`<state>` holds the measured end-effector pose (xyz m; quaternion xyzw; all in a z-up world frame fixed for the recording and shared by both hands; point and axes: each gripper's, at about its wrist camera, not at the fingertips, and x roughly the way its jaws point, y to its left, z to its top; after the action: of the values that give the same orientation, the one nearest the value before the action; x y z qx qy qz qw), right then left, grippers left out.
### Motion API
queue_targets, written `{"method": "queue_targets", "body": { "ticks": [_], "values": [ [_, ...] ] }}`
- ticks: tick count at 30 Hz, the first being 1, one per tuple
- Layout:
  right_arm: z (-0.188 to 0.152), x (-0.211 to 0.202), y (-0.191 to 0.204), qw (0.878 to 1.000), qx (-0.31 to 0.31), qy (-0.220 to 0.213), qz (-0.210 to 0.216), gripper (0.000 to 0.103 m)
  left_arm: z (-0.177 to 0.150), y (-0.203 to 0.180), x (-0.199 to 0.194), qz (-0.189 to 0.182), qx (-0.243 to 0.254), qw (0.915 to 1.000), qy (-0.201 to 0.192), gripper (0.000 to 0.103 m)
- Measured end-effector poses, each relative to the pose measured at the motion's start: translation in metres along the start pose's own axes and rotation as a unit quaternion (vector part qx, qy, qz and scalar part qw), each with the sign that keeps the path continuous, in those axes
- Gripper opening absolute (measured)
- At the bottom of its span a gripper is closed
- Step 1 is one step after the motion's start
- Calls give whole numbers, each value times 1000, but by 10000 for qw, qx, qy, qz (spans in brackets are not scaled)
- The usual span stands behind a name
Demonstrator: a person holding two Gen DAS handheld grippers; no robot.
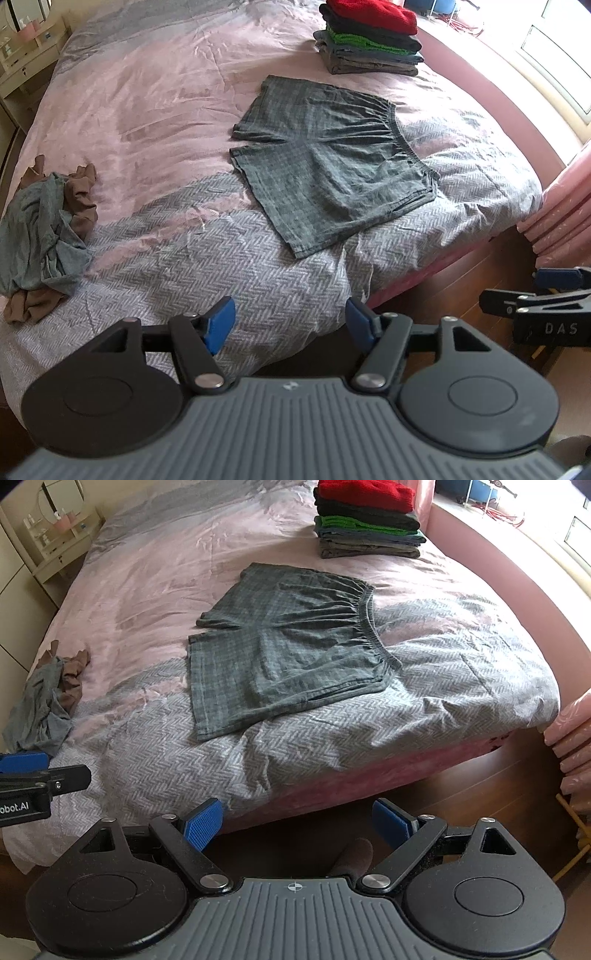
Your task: Fold clothes
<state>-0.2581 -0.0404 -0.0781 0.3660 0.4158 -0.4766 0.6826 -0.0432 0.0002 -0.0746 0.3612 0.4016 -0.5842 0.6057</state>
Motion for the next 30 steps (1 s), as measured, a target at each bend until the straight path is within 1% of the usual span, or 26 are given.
{"method": "queue_targets", "body": {
  "ticks": [17,24,30],
  "values": [
    [3,3,22,10000,-58,-52,12,91,-5,24,0,40,-86,10000,21,62],
    [9,4,25,10000,-64,-68,-7,91,-1,33,5,49,-117,9999,9,62],
    [19,9,26,9999,-149,-30,-21,91,2,36,10,52,-227,9997,88,62]
  ]
}}
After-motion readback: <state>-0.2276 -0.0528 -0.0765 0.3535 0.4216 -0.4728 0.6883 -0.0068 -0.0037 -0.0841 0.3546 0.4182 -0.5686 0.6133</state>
